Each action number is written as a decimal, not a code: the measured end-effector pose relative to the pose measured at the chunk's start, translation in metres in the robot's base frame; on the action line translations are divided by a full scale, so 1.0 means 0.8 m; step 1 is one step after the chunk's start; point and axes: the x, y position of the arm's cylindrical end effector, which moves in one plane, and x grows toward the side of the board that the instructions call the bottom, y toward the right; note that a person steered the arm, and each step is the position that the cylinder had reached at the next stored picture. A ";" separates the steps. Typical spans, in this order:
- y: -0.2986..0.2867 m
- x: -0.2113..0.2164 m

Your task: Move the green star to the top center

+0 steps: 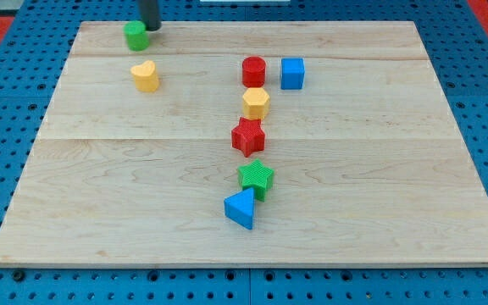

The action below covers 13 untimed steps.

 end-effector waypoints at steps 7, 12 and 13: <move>0.166 0.376; 0.382 0.342; 0.389 0.279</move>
